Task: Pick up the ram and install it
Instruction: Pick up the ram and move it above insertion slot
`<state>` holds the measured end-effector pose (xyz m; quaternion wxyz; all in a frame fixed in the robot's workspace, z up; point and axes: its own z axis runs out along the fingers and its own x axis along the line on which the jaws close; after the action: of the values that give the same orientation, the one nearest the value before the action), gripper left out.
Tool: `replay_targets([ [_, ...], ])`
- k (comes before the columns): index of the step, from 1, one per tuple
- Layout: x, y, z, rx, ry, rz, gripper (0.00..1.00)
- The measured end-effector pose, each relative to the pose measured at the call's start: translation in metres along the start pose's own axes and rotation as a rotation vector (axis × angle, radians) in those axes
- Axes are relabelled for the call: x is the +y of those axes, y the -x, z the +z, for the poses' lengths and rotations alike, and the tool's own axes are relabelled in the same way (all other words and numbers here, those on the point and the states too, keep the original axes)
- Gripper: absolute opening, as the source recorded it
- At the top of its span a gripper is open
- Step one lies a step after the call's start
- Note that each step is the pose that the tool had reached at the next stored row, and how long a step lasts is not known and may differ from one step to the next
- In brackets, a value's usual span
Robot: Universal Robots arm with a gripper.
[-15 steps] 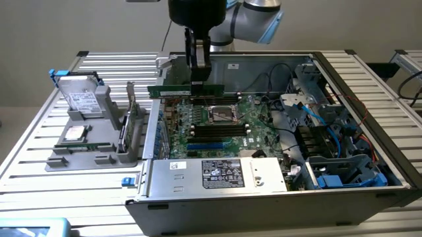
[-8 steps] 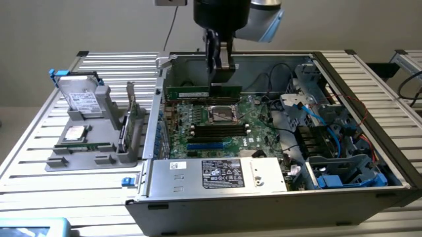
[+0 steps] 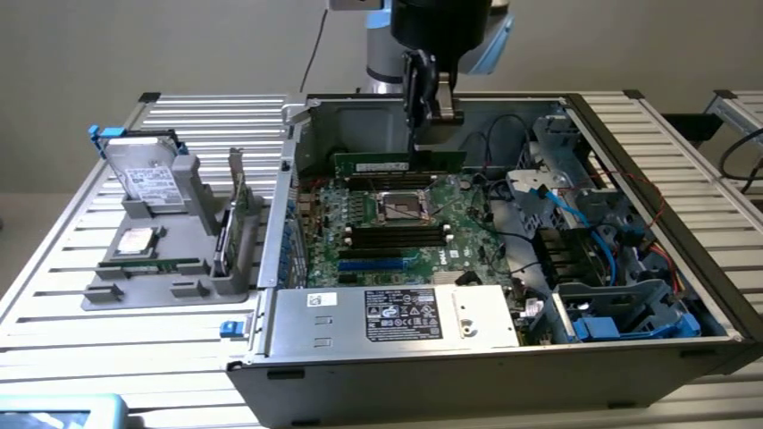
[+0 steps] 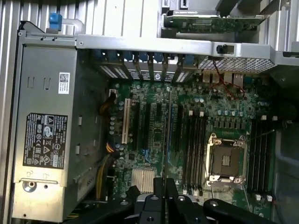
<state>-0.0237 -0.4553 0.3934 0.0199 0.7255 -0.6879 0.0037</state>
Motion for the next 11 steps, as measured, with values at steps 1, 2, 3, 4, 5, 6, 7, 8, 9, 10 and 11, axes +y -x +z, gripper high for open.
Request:
replay_targets([
  [1,-0.0024,0.002,0.0004,0.0002,-0.0012,0.0,0.13],
  [2,-0.0045,0.005,0.0007,0.0005,-0.0021,0.0,0.13],
  [3,-0.0068,0.007,0.0011,0.0008,-0.0023,0.0,0.13],
  [4,-0.0092,0.011,0.0019,0.0008,-0.0024,0.0,0.13],
  [5,-0.0111,0.015,0.0026,0.0011,-0.0024,0.0,0.13],
  [6,-0.0131,0.018,0.0034,0.0013,-0.0024,0.0,0.13],
  [7,-0.014,0.021,0.0041,0.0012,-0.0024,0.0,0.13],
  [8,-0.0143,0.024,0.0043,0.0014,-0.0024,0.0,0.13],
  [9,-0.0145,0.028,0.0047,0.0012,-0.0024,0.0,0.13],
  [10,-0.0147,0.031,0.005,0.0015,-0.0023,0.0,0.13],
  [11,-0.0149,0.035,0.0055,0.0015,-0.0023,0.0,0.13],
])
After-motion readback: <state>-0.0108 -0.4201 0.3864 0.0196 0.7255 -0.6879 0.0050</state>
